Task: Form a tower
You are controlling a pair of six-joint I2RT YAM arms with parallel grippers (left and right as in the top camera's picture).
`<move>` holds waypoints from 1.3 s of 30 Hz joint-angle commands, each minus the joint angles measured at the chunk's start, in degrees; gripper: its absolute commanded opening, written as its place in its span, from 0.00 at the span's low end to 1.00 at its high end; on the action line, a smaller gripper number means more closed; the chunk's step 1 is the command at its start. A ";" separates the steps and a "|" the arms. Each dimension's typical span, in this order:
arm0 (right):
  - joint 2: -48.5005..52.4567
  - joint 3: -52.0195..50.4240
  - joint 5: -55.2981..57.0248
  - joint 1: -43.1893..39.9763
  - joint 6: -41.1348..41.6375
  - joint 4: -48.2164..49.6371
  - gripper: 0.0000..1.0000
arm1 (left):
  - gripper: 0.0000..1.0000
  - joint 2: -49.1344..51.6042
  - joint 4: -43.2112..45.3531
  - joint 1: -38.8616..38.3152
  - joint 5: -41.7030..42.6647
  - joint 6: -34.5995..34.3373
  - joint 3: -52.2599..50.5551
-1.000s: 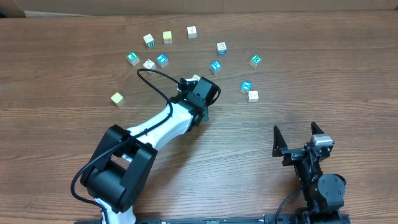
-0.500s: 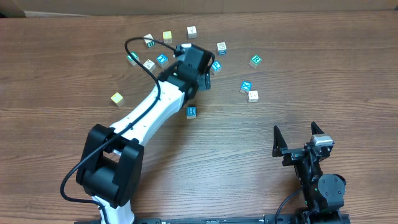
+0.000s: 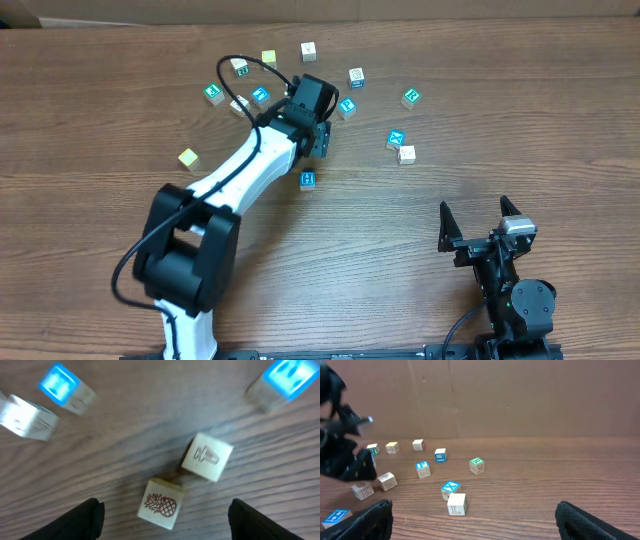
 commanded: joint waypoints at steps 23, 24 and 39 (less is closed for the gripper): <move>0.07 -0.59 0.04 0.28 0.17 0.31 1.00 | 0.51 2.75 0.22 2.93 6.60 2.99 -0.74; 0.09 -0.59 0.04 0.28 0.17 0.31 1.00 | 0.51 2.75 0.26 2.95 6.56 3.10 -0.76; 0.09 -0.59 0.04 0.28 0.17 0.31 1.00 | 0.51 2.75 4.72 3.04 7.80 4.92 -3.10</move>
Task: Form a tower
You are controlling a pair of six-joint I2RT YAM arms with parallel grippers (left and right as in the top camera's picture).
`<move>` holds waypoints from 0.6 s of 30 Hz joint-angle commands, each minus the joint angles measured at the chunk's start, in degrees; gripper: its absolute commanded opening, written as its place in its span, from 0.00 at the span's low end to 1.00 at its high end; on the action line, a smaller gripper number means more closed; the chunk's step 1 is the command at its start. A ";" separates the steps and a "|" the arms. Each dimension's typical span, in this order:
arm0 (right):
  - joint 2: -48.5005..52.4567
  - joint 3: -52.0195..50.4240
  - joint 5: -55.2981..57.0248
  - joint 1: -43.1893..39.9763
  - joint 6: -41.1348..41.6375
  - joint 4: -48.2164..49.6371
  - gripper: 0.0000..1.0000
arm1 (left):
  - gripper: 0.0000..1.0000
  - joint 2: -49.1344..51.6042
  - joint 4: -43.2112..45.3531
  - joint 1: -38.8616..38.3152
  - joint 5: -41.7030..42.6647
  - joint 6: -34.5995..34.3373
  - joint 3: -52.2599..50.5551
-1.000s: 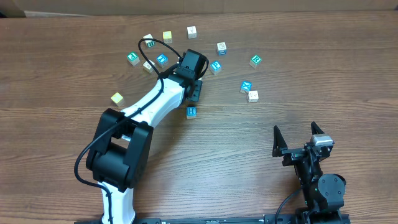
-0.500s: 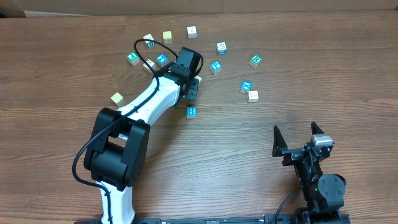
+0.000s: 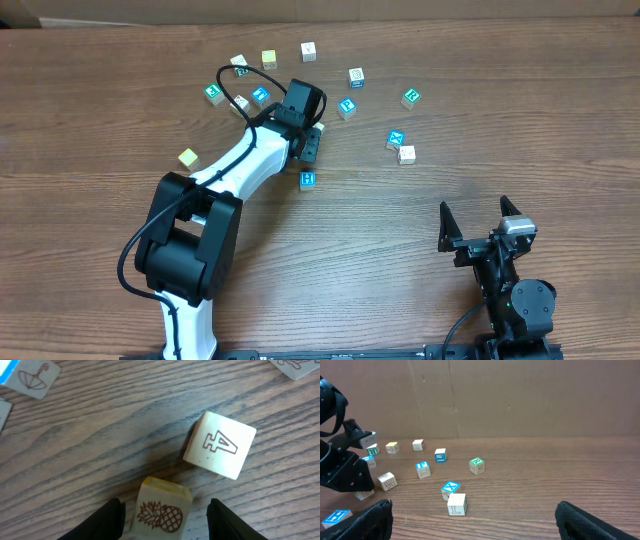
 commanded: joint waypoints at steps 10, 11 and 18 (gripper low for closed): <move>0.09 -0.59 0.02 0.28 0.17 0.31 1.00 | 0.56 0.70 0.83 0.57 1.79 2.82 -0.72; 0.09 -0.59 0.02 0.28 0.17 0.31 1.00 | 0.56 0.70 0.81 0.57 1.77 2.82 -0.72; 0.09 -0.59 0.02 0.28 0.17 0.31 1.00 | 0.52 2.03 0.92 0.57 1.62 3.32 -0.85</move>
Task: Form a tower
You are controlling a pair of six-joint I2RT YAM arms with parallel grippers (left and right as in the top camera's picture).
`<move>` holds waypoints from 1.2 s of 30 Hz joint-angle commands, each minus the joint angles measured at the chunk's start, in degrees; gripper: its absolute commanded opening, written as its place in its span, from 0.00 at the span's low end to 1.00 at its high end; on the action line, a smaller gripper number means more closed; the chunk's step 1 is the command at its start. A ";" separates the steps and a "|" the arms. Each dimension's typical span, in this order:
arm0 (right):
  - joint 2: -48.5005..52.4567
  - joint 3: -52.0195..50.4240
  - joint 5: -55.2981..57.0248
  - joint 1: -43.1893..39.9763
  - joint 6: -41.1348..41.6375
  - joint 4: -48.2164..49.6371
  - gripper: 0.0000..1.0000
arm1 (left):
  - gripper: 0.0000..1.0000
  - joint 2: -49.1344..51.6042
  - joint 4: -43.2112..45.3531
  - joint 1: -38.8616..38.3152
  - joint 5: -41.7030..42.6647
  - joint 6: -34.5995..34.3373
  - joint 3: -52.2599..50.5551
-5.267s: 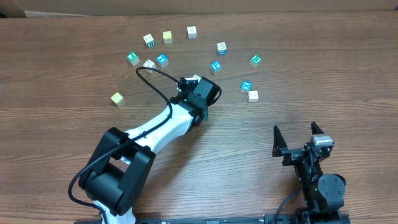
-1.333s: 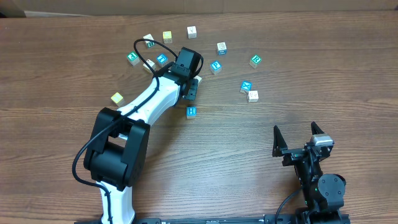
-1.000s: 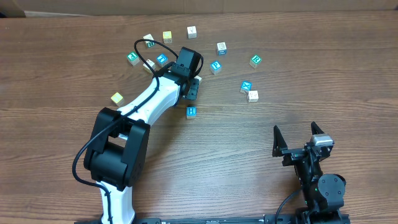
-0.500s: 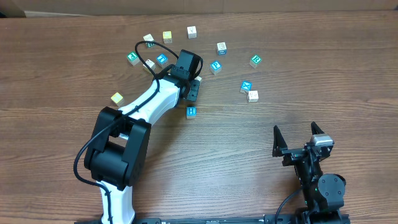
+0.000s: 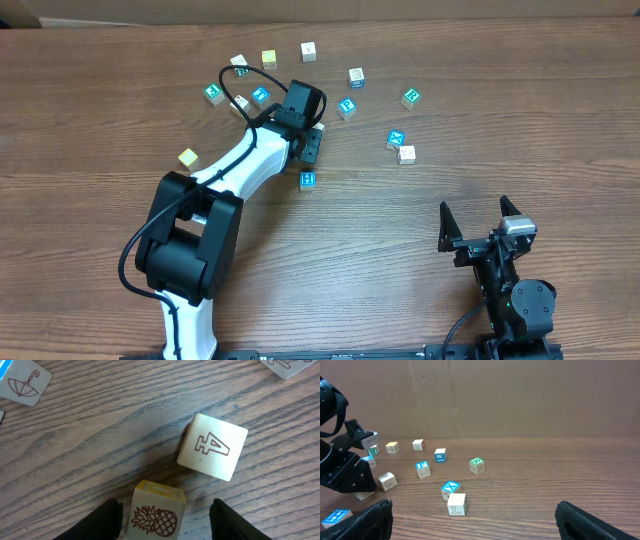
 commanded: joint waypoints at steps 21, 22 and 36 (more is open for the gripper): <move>0.09 -0.59 0.04 0.28 0.17 0.35 1.00 | 0.50 1.90 0.11 0.50 -1.75 -1.55 -0.63; 0.09 -0.59 0.04 0.28 0.17 0.35 1.00 | 0.48 1.90 0.15 0.50 -1.75 -1.53 -0.66; 0.09 -0.59 0.04 0.28 0.17 0.33 1.00 | 0.29 1.90 0.61 0.50 -1.73 -2.86 -0.63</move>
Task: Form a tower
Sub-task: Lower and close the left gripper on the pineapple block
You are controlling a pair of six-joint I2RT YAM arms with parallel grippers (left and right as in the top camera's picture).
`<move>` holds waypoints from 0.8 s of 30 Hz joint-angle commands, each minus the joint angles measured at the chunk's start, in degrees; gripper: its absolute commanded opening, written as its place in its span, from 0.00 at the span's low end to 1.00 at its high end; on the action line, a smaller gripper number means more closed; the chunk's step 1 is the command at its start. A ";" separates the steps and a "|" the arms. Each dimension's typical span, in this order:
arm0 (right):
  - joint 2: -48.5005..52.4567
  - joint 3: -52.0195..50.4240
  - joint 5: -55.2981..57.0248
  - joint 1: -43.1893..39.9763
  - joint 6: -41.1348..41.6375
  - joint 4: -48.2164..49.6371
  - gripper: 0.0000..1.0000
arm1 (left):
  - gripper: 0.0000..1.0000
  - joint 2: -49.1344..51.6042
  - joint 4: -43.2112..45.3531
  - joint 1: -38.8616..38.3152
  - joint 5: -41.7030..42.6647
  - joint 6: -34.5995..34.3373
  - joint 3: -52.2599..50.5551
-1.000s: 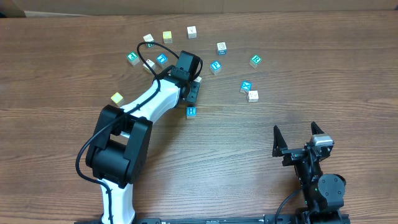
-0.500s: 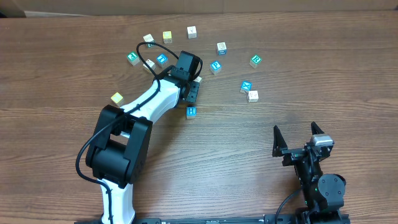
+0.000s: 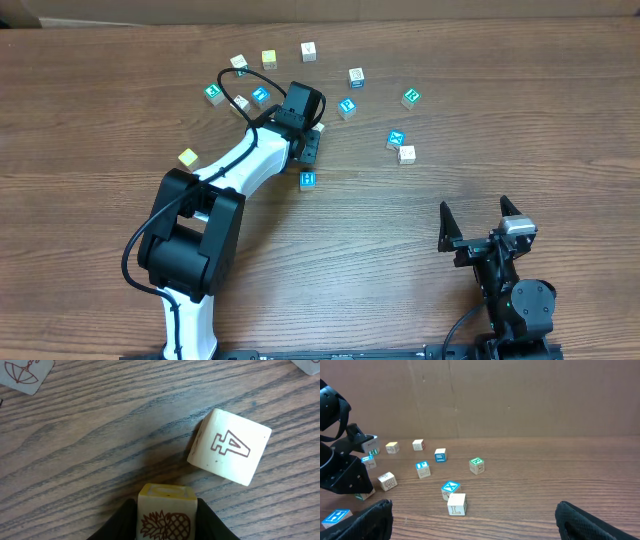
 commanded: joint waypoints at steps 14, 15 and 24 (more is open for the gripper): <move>0.17 -0.59 0.04 0.28 0.15 0.35 1.00 | 0.42 0.83 0.48 0.28 -0.76 -1.01 -0.52; 0.17 -0.59 0.04 0.28 0.15 0.33 1.00 | 0.41 0.83 0.50 0.28 -0.76 -1.01 -0.52; 0.17 -0.59 0.04 0.28 0.15 0.33 1.00 | 0.32 0.83 0.72 0.28 -0.15 -1.01 -0.52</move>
